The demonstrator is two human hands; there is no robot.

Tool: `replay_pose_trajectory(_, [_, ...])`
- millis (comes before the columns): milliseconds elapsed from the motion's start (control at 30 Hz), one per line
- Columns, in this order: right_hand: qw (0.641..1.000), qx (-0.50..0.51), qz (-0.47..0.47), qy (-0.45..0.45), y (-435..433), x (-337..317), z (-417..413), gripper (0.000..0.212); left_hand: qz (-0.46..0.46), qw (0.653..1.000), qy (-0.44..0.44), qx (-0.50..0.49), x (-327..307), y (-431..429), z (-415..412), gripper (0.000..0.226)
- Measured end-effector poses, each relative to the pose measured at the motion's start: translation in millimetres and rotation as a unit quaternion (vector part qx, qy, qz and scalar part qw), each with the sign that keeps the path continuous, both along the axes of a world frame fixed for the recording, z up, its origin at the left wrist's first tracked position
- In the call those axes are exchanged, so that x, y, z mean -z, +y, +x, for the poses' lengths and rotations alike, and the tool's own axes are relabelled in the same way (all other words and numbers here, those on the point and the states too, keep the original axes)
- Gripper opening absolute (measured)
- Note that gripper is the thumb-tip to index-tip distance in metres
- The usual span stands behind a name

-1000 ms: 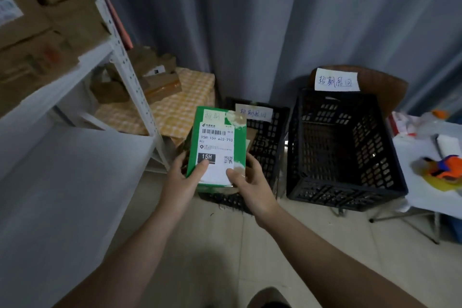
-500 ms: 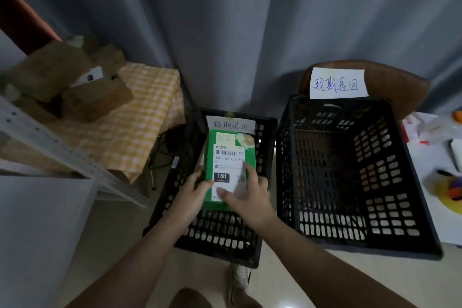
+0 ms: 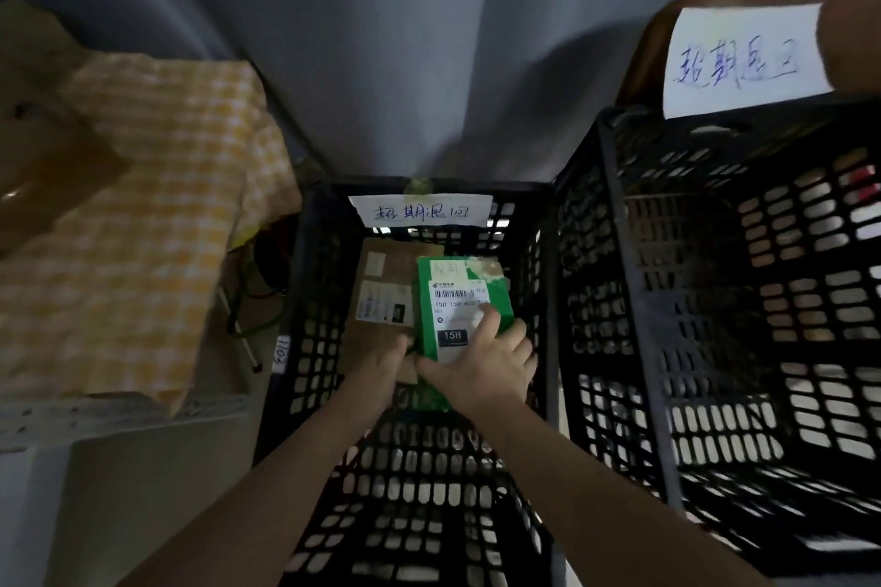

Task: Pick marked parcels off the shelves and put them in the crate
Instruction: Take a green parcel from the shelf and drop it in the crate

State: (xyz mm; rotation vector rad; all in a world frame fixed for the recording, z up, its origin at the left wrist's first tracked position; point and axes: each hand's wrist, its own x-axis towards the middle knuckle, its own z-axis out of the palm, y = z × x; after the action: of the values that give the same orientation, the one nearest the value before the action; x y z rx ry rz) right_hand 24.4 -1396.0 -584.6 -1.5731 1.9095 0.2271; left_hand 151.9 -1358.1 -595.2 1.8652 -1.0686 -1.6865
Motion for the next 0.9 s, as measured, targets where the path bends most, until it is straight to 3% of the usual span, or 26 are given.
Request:
replay_pose_trajectory(67, [0.999,0.018,-0.010,0.025,-13,26,6,0.114,-0.086,0.983,-0.121,0.105,40,-16,16,0.034])
replay_pose_trajectory(133, [0.998,0.050,-0.025,0.033,-25,54,10,0.116,-0.109,0.928,-0.280,0.222,79,-34,30,0.047])
replay_pose_trajectory(200, [0.996,0.079,-0.037,0.029,-35,81,12,0.117,-0.100,0.866,-0.376,0.316,116,-49,42,0.061])
replay_pose_trajectory(433, [0.996,0.068,-0.047,0.014,-61,147,12,0.126,-0.112,0.748,-0.467,0.458,191,-92,46,0.094])
replay_pose_trajectory(567, [0.997,0.070,-0.028,-0.009,-71,148,11,0.128,-0.056,0.735,-0.491,0.464,202,-83,47,0.081])
replay_pose_trajectory(767, [0.996,0.072,-0.056,-0.025,-76,139,4,0.119,-0.066,0.720,-0.523,0.451,205,-74,43,0.077])
replay_pose_trajectory(900, [0.996,0.082,-0.028,0.008,-86,156,13,0.122,-0.057,0.712,-0.530,0.457,209,-72,41,0.087])
